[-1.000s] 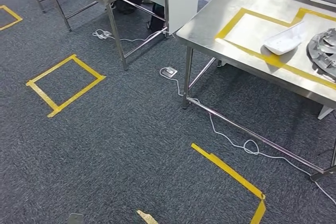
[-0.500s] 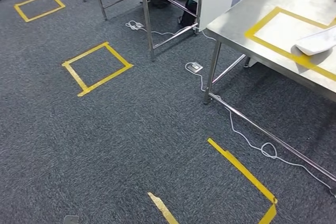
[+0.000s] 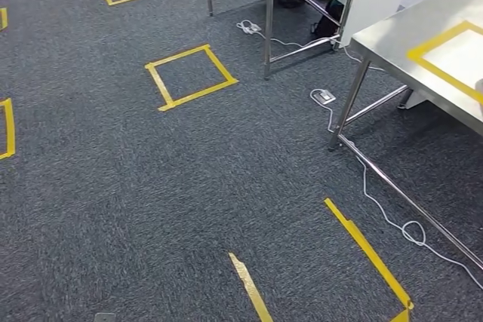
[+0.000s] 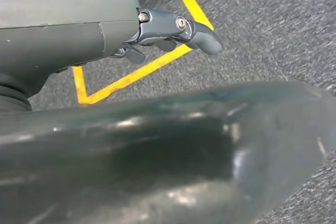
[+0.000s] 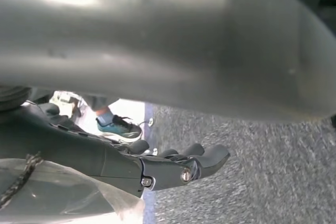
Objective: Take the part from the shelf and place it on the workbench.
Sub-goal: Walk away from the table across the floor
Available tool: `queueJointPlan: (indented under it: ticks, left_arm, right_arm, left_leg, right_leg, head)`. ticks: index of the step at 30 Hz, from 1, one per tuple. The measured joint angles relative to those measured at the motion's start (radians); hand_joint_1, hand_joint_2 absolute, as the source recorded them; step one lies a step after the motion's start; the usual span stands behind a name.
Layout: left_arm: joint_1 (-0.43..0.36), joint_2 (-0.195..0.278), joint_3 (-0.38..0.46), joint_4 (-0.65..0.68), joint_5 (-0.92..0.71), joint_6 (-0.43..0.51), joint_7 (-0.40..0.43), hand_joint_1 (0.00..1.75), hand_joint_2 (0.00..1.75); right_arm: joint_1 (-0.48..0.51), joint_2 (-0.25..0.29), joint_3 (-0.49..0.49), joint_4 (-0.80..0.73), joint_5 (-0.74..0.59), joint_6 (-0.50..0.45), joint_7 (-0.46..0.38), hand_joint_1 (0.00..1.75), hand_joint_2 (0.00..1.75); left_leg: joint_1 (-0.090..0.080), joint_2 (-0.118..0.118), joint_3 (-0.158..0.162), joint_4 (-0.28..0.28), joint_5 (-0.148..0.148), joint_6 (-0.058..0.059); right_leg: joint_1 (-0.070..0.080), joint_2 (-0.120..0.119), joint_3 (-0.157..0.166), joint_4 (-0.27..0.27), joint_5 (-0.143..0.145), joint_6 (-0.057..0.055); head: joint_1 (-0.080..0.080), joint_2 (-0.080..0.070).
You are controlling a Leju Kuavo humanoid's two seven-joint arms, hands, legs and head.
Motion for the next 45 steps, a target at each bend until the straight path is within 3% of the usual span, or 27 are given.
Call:
queueJointPlan:
  ticks: [1,3,5,7,8,10,12,14,16,17,19,21,22,23,25,27,29,31,32,34,36,38,39,40,42,43,45]
  left_arm:
    - [0.001,-0.001,0.000,0.000,-0.003,-0.001,-0.004,0.00,0.00]
    - [0.002,-0.003,0.000,0.000,-0.009,-0.002,-0.012,0.00,0.00]
    - [0.000,-0.004,0.000,0.000,-0.014,-0.002,-0.021,0.00,0.00]
    - [0.000,-0.004,0.000,0.000,-0.017,-0.003,-0.029,0.00,0.00]
    - [0.001,-0.004,0.000,0.001,-0.017,-0.003,-0.033,0.00,0.00]
    - [0.002,-0.004,0.003,0.001,-0.015,-0.003,-0.040,0.00,0.00]
    - [0.000,-0.004,0.007,0.002,-0.016,-0.003,-0.046,0.00,0.00]
    - [-0.003,-0.004,0.009,0.002,-0.018,-0.003,-0.050,0.00,0.00]
    - [-0.001,-0.004,0.012,0.003,-0.021,-0.002,-0.051,0.00,0.00]
    - [0.001,-0.003,0.013,0.003,-0.024,-0.001,-0.051,0.00,0.00]
    - [0.001,-0.001,0.014,0.005,-0.029,0.000,-0.051,0.00,0.00]
    - [-0.002,-0.001,0.014,0.007,-0.034,0.000,-0.051,0.00,0.00]
    - [-0.003,-0.001,0.014,0.008,-0.035,0.000,-0.051,0.00,0.00]
    - [-0.002,-0.001,0.014,0.008,-0.037,0.000,-0.051,0.00,0.00]
    - [0.001,-0.001,0.014,0.009,-0.038,0.000,-0.051,0.00,0.00]
    - [0.002,-0.001,0.014,0.010,-0.038,0.000,-0.051,0.00,0.00]
    - [-0.001,-0.001,0.014,0.010,-0.038,0.000,-0.052,0.00,0.00]
    - [0.001,-0.001,0.014,0.010,-0.039,0.000,-0.052,0.00,0.00]
    - [0.003,-0.001,0.014,0.010,-0.039,0.000,-0.052,0.00,0.00]
    - [0.003,0.000,0.015,0.010,-0.039,0.001,-0.052,0.00,0.00]
    - [-0.001,0.000,0.015,0.010,-0.041,0.001,-0.054,0.00,0.00]
    - [-0.002,0.000,0.015,0.010,-0.046,0.001,-0.056,0.00,0.00]
    - [-0.001,0.000,0.015,0.010,-0.048,0.001,-0.057,0.00,0.00]
    - [0.000,0.000,0.015,0.010,-0.051,0.002,-0.059,0.00,0.00]
    - [0.000,0.000,0.016,0.010,-0.057,0.003,-0.062,0.00,0.00]
    - [0.000,0.000,0.016,0.011,-0.061,0.004,-0.064,0.00,0.00]
    - [-0.001,-0.001,0.016,0.012,-0.067,0.006,-0.067,0.00,0.00]
  right_arm:
    - [-0.003,0.000,0.000,-0.001,0.000,0.000,0.000,0.00,0.00]
    - [-0.006,0.000,0.000,-0.001,0.000,-0.001,-0.002,0.00,0.00]
    - [-0.003,-0.001,0.000,-0.002,-0.001,-0.003,-0.007,0.00,0.00]
    - [0.004,-0.003,0.000,-0.002,-0.001,-0.005,-0.010,0.00,0.00]
    - [0.006,-0.004,0.000,-0.002,0.000,-0.005,-0.010,0.00,0.00]
    - [0.008,-0.006,0.000,-0.006,0.000,0.002,-0.008,0.00,0.00]
    - [0.009,-0.006,0.000,-0.017,0.000,0.016,-0.008,0.00,0.00]
    - [0.014,-0.006,0.000,-0.030,0.000,0.029,-0.012,0.00,0.00]
    - [0.019,-0.005,0.000,-0.039,0.000,0.036,-0.013,0.00,0.00]
    - [0.020,-0.005,0.001,-0.042,0.000,0.037,-0.011,0.00,0.00]
    - [0.023,-0.003,0.001,-0.049,0.000,0.039,-0.008,0.00,0.00]
    - [0.027,-0.003,0.000,-0.052,0.000,0.039,-0.008,0.00,0.00]
    - [0.029,-0.003,0.000,-0.053,0.000,0.039,-0.008,0.00,0.00]
    - [0.029,-0.003,0.000,-0.055,0.000,0.038,-0.008,0.00,0.00]
    - [0.026,-0.003,0.001,-0.056,0.000,0.037,-0.008,0.00,0.00]
    - [0.024,-0.003,0.001,-0.057,0.000,0.037,-0.008,0.00,0.00]
    - [0.022,-0.002,0.001,-0.057,0.000,0.037,-0.012,0.00,0.00]
    - [0.018,-0.002,0.001,-0.057,0.000,0.037,-0.014,0.00,0.00]
    - [0.015,-0.002,0.001,-0.057,0.000,0.037,-0.012,0.00,0.00]
    - [0.012,-0.001,0.001,-0.058,0.000,0.035,-0.012,0.00,0.00]
    - [0.017,-0.001,0.000,-0.058,-0.001,0.031,-0.021,0.00,0.00]
    - [0.022,-0.001,0.000,-0.058,-0.001,0.025,-0.024,0.00,0.00]
    - [0.023,-0.001,0.000,-0.058,0.000,0.023,-0.022,0.00,0.00]
    - [0.023,-0.001,0.000,-0.058,0.000,0.021,-0.019,0.00,0.00]
    - [0.022,-0.001,0.000,-0.058,0.000,0.019,-0.017,0.00,0.00]
    - [0.021,-0.001,0.000,-0.058,0.000,0.019,-0.023,0.00,0.00]
    - [0.020,-0.001,0.000,-0.058,-0.001,0.018,-0.038,0.00,0.00]
  left_leg:
    - [0.002,-0.008,-0.002,-0.013,0.003,0.001]
    - [0.009,-0.027,-0.012,-0.034,0.017,0.004]
    - [0.011,-0.051,-0.033,-0.037,0.037,0.008]
    - [0.011,-0.075,-0.056,-0.033,0.054,0.008]
    - [0.011,-0.087,-0.066,-0.030,0.060,0.007]
    - [0.012,-0.110,-0.084,-0.018,0.070,0.002]
    - [0.011,-0.132,-0.105,0.004,0.073,-0.005]
    - [0.010,-0.151,-0.125,0.023,0.075,-0.014]
    - [0.011,-0.170,-0.136,0.030,0.080,-0.025]
    - [0.012,-0.166,-0.141,0.038,0.075,-0.030]
    - [0.016,-0.132,-0.171,0.106,0.026,-0.041]
    - [0.022,-0.093,-0.221,0.231,-0.046,-0.052]
    - [0.026,-0.085,-0.240,0.283,-0.067,-0.055]
    - [0.030,-0.079,-0.244,0.305,-0.067,-0.058]
    - [0.035,-0.066,-0.203,0.242,-0.020,-0.058]
    - [0.031,-0.022,-0.135,0.110,0.032,-0.053]
    - [0.021,0.013,-0.106,0.045,0.040,-0.041]
    - [0.015,0.000,-0.107,0.040,0.035,-0.027]
    - [0.016,-0.012,-0.105,0.037,0.035,-0.020]
    - [0.018,-0.036,-0.096,0.028,0.037,-0.005]
    - [0.017,-0.063,-0.092,0.026,0.035,0.007]
    - [0.013,-0.093,-0.085,0.026,0.029,0.012]
    - [0.012,-0.108,-0.079,0.027,0.025,0.013]
    - [0.011,-0.123,-0.070,0.027,0.019,0.012]
    - [0.010,-0.149,-0.054,0.027,0.006,0.008]
    - [0.010,-0.160,-0.051,0.029,0.000,0.004]
    - [0.014,-0.179,-0.055,0.031,-0.004,-0.007]
  right_leg:
    - [-0.001,-0.002,-0.006,0.003,0.001,0.004]
    - [-0.004,0.047,-0.029,0.040,-0.027,0.016]
    - [-0.012,0.119,-0.075,0.154,-0.101,0.027]
    - [-0.016,0.143,-0.112,0.271,-0.157,0.034]
    - [-0.017,0.145,-0.108,0.282,-0.157,0.036]
    - [-0.022,0.153,-0.042,0.191,-0.110,0.039]
    - [-0.029,0.189,0.037,0.053,-0.072,0.040]
    - [-0.031,0.211,0.063,-0.001,-0.072,0.035]
    - [-0.031,0.192,0.061,-0.001,-0.069,0.023]
    - [-0.032,0.181,0.062,-0.002,-0.066,0.016]
    - [-0.034,0.153,0.061,-0.006,-0.059,0.004]
    - [-0.031,0.123,0.057,-0.005,-0.059,0.001]
    - [-0.031,0.108,0.056,-0.005,-0.060,0.001]
    - [-0.030,0.095,0.056,-0.005,-0.062,0.001]
    - [-0.030,0.070,0.060,-0.004,-0.065,0.005]
    - [-0.029,0.050,0.066,-0.004,-0.071,0.014]
    - [-0.025,0.030,0.070,-0.003,-0.077,0.026]
    - [-0.025,0.008,0.081,-0.005,-0.082,0.037]
    - [-0.027,0.016,0.085,-0.002,-0.088,0.043]
    - [-0.031,0.071,0.060,0.058,-0.120,0.051]
    - [-0.034,0.130,-0.024,0.201,-0.171,0.051]
    - [-0.032,0.144,-0.105,0.309,-0.179,0.049]
    - [-0.032,0.146,-0.122,0.308,-0.153,0.048]
    - [-0.032,0.150,-0.118,0.267,-0.108,0.045]
    - [-0.032,0.183,-0.078,0.139,-0.019,0.039]
    - [-0.033,0.202,-0.053,0.086,0.000,0.036]
    - [-0.033,0.222,-0.025,0.044,-0.009,0.032]
  head:
    - [0.000,0.000]
    - [0.003,0.000]
    - [0.008,0.000]
    - [0.010,0.000]
    - [0.010,0.000]
    - [0.010,0.000]
    - [0.009,0.000]
    - [0.008,0.000]
    - [0.009,0.000]
    - [0.008,0.000]
    - [0.002,0.000]
    - [-0.005,0.000]
    - [-0.004,0.000]
    - [-0.004,0.000]
    - [-0.004,0.000]
    - [-0.005,0.000]
    - [-0.002,0.000]
    - [0.000,0.000]
    - [0.003,0.000]
    - [0.009,0.000]
    - [0.016,0.000]
    - [0.017,0.000]
    - [0.017,0.000]
    - [0.017,0.000]
    - [0.016,0.000]
    - [0.015,0.000]
    - [0.015,0.000]
